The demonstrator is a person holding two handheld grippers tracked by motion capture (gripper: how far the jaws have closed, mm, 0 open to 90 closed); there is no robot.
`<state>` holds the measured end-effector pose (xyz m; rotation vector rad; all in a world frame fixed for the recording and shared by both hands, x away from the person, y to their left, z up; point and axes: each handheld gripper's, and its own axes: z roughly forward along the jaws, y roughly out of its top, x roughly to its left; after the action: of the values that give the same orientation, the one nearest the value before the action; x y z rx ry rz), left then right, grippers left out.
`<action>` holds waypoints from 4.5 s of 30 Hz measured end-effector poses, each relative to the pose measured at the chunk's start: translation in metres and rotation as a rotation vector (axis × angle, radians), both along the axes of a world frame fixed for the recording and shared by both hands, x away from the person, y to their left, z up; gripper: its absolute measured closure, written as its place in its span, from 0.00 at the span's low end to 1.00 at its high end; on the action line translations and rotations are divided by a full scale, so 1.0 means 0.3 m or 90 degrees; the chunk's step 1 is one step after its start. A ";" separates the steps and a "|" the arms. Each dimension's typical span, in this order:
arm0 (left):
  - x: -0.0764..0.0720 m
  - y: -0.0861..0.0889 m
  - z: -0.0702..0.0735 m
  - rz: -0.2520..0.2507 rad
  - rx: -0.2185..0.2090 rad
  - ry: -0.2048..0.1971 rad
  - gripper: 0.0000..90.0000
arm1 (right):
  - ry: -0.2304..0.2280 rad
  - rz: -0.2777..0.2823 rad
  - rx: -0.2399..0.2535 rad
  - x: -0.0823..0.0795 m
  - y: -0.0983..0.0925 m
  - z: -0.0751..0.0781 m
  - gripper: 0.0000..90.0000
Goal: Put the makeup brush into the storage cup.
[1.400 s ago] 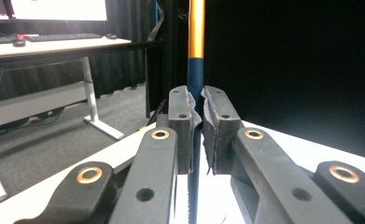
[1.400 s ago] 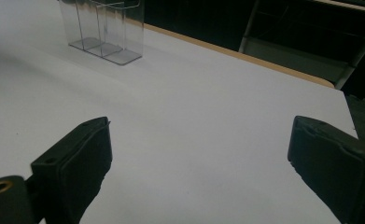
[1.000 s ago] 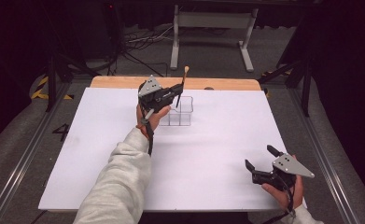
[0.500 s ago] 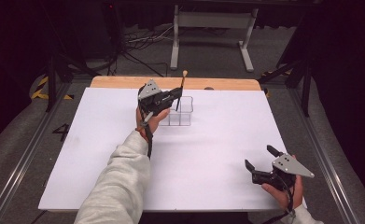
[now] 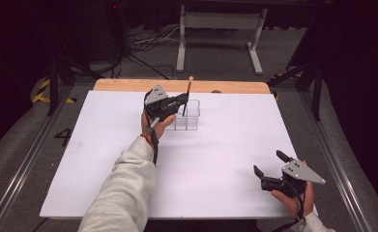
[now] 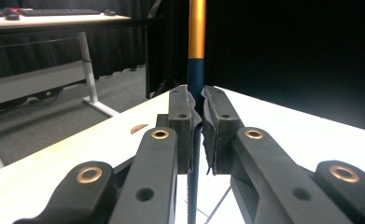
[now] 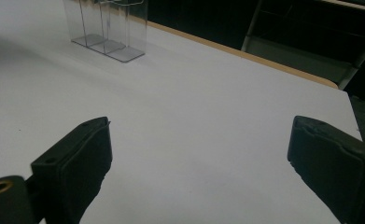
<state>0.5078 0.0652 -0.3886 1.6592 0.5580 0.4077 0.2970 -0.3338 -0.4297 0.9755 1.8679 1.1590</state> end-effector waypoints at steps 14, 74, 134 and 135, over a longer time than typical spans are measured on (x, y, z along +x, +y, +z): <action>-0.003 0.023 -0.048 0.000 0.013 0.017 0.92 | 0.000 0.003 0.001 0.001 0.002 -0.002 0.08; -0.062 0.067 0.002 0.027 0.074 -0.026 0.68 | 0.015 0.015 -0.004 0.006 0.010 -0.008 0.08; -0.140 0.078 0.056 0.085 0.148 -0.091 0.01 | 0.014 0.016 -0.008 0.004 0.013 -0.007 0.08; -0.142 0.079 0.057 0.081 0.149 -0.089 0.01 | 0.014 0.017 -0.008 0.004 0.013 -0.007 0.08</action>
<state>0.4651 0.0889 -0.3715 1.8068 0.5282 0.6994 0.2981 -0.3298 -0.4318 0.9633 1.9089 1.1545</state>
